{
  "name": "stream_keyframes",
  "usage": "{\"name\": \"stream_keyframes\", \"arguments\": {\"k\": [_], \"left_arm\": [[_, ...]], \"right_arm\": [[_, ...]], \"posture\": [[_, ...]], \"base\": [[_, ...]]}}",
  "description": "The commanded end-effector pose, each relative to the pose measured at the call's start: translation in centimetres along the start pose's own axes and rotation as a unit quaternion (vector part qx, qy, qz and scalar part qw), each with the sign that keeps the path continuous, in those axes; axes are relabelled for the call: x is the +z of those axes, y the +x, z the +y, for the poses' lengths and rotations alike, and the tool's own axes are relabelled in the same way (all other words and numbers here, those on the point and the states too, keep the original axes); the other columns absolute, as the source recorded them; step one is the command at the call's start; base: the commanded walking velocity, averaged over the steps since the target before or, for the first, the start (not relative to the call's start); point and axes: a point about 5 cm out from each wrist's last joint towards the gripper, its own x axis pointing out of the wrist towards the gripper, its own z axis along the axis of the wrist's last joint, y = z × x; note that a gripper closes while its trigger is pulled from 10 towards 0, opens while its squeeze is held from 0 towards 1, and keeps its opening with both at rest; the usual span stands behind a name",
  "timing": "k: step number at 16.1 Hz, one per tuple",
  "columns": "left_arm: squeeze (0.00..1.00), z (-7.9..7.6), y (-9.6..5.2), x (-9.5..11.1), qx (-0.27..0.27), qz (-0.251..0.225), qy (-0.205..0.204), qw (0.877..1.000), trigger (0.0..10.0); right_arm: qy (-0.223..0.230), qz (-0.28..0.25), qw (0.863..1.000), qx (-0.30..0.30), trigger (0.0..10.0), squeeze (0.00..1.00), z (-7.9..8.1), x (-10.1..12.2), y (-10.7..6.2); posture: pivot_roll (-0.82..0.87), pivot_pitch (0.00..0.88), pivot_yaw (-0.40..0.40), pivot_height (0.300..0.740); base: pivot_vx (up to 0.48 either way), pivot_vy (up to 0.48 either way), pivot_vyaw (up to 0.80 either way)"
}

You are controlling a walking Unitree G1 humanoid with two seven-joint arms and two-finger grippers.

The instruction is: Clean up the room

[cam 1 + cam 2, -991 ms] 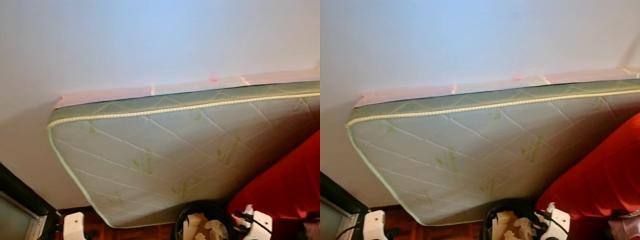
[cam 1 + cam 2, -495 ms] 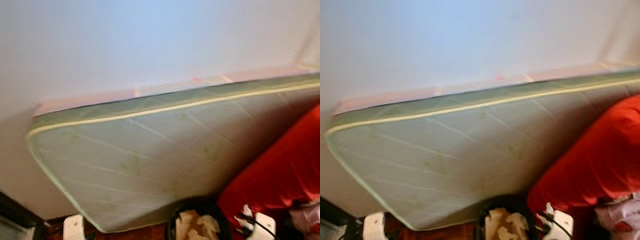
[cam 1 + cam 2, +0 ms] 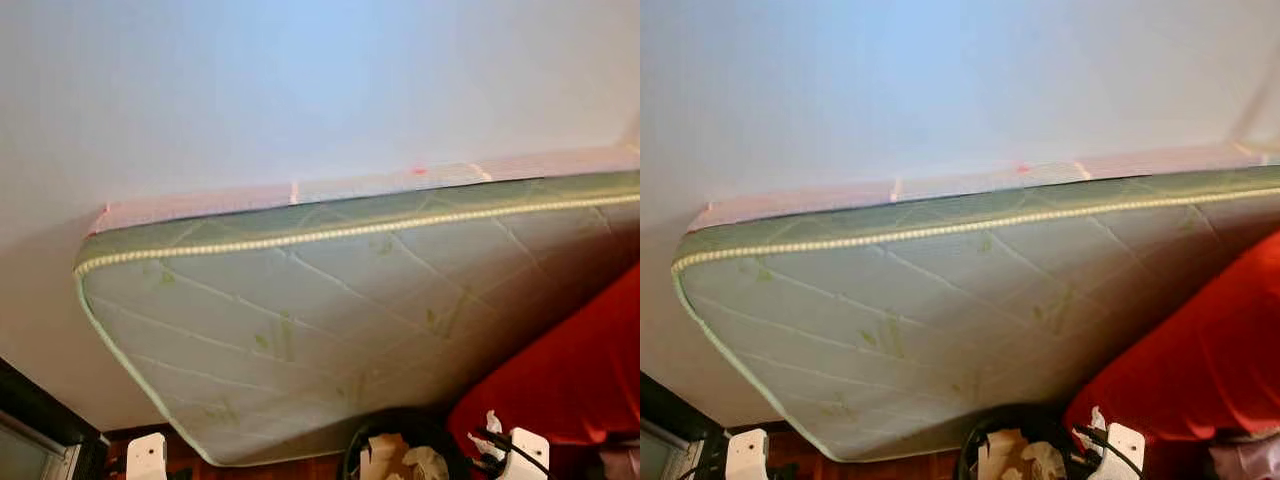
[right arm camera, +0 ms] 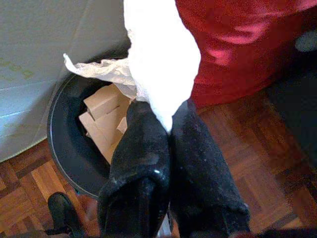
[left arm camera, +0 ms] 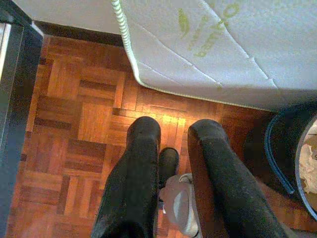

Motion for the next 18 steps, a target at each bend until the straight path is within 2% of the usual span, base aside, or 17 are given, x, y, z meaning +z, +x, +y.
{"name": "stream_keyframes", "arguments": {"k": [1,7,9,10,11,12,13,15,18], "left_arm": [[0.00,0.4,-0.1,-0.1,0.003,0.003,0.007,1.000,10.0],[0.00,0.3,0.0,0.9,-0.006,-0.033,0.007,0.999,10.0],[0.00,0.3,0.0,1.0,-0.009,-0.037,0.009,0.999,10.0],[0.00,-1.2,0.4,2.7,-0.025,-0.071,0.014,0.997,10.0],[0.00,-1.9,0.6,3.5,-0.033,-0.087,0.016,0.996,10.0],[0.00,-2.9,0.8,4.7,-0.043,-0.111,0.021,0.993,10.0],[0.00,-3.2,0.8,5.0,-0.047,-0.119,0.023,0.991,10.0],[0.00,-3.2,0.8,5.1,-0.051,-0.125,0.026,0.991,10.0],[0.00,-3.1,0.7,4.6,-0.050,-0.118,0.026,0.991,10.0]], "right_arm": [[-0.005,-0.005,1.000,0.007,10.0,0.00,0.2,0.0,0.0],[-0.020,-0.052,0.996,0.064,10.0,0.00,1.1,1.2,0.1],[-0.016,-0.071,0.995,0.062,10.0,0.00,1.1,1.6,0.0],[-0.035,-0.117,0.988,0.090,10.0,0.00,5.2,6.6,1.2],[-0.040,-0.125,0.987,0.094,10.0,0.00,5.9,7.5,1.4],[-0.048,-0.128,0.986,0.093,10.0,0.00,6.3,8.1,1.4],[-0.057,-0.130,0.986,0.092,10.0,0.00,6.4,8.5,1.5],[-0.051,-0.132,0.985,0.095,10.0,0.00,6.6,9.2,1.6],[-0.060,-0.117,0.988,0.083,10.0,0.00,6.4,8.8,1.6]], "posture": [[0.09,0.000,0.016,0.740],[0.07,0.000,0.029,0.740],[0.08,0.000,0.036,0.740],[0.09,0.000,0.035,0.740],[0.09,0.000,0.035,0.740],[0.10,0.000,0.032,0.740],[0.10,0.000,0.037,0.740],[0.10,0.006,0.038,0.740],[0.10,0.011,0.034,0.740]], "base": [[0.000,0.000,0.00],[0.000,0.000,0.00],[0.000,0.000,0.00],[0.000,0.000,0.00],[0.000,0.000,0.00],[0.000,0.000,0.00],[0.000,0.000,0.00],[0.000,0.000,0.00],[0.000,0.000,0.00]]}}
